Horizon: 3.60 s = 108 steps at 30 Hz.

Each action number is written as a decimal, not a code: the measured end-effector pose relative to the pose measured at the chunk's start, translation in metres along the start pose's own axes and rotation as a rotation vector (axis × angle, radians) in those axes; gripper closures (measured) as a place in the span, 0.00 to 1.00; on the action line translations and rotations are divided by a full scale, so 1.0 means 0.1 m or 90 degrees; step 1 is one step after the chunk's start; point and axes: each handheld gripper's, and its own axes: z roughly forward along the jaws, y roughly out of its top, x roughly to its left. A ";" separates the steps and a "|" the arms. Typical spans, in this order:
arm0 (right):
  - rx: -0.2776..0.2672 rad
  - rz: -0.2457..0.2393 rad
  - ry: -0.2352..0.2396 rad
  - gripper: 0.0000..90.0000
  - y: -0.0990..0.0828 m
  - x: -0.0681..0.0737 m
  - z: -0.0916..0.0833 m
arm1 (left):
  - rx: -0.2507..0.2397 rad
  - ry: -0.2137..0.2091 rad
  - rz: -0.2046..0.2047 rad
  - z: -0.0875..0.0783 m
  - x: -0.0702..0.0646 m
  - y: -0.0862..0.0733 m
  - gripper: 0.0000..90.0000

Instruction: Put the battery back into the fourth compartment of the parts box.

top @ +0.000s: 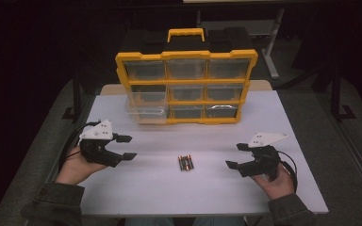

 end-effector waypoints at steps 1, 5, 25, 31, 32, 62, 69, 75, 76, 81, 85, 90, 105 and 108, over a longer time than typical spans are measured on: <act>-0.002 0.003 0.004 0.26 0.02 0.00 -0.01 | -0.001 0.003 -0.002 0.00 -0.02 -0.01 0.43; 0.007 0.000 0.008 0.28 0.11 0.03 0.00 | -0.005 0.011 -0.005 0.00 -0.07 -0.04 0.43; 0.066 -0.010 0.043 0.36 0.45 0.21 0.31 | 0.002 0.015 -0.035 0.13 -0.17 -0.39 0.41; 0.114 -0.027 0.051 0.41 0.60 0.35 0.57 | 0.005 0.026 -0.031 0.16 -0.18 -0.45 0.39; 0.114 -0.027 0.051 0.41 0.60 0.35 0.57 | 0.006 0.026 -0.034 0.18 -0.19 -0.45 0.39; 0.248 0.050 0.019 0.69 0.66 0.40 1.40 | 0.003 0.034 -0.055 0.21 -0.12 -0.54 0.37; 0.247 0.078 0.028 0.69 0.64 0.39 1.43 | 0.001 0.035 -0.053 0.20 -0.13 -0.54 0.37; 0.262 0.084 0.011 0.71 0.62 0.39 1.46 | -0.006 0.036 -0.049 0.19 -0.13 -0.52 0.37; 0.262 0.084 0.011 0.71 0.62 0.39 1.46 | -0.005 0.035 -0.049 0.18 -0.13 -0.52 0.37; 0.270 0.077 -0.014 0.77 0.62 0.40 1.44 | -0.003 0.033 -0.038 0.19 -0.12 -0.51 0.37; 0.278 0.065 -0.029 0.80 0.58 0.41 1.45 | -0.001 0.032 -0.040 0.20 -0.12 -0.51 0.37; 0.271 0.066 -0.025 0.84 0.56 0.39 1.44 | -0.005 0.032 -0.040 0.19 -0.11 -0.51 0.37; 0.220 0.061 0.060 0.84 0.71 0.26 1.20 | -0.017 0.022 -0.046 0.18 -0.11 -0.50 0.36; 0.215 0.051 0.064 0.84 0.78 0.24 1.13 | -0.014 0.022 -0.042 0.17 -0.11 -0.50 0.36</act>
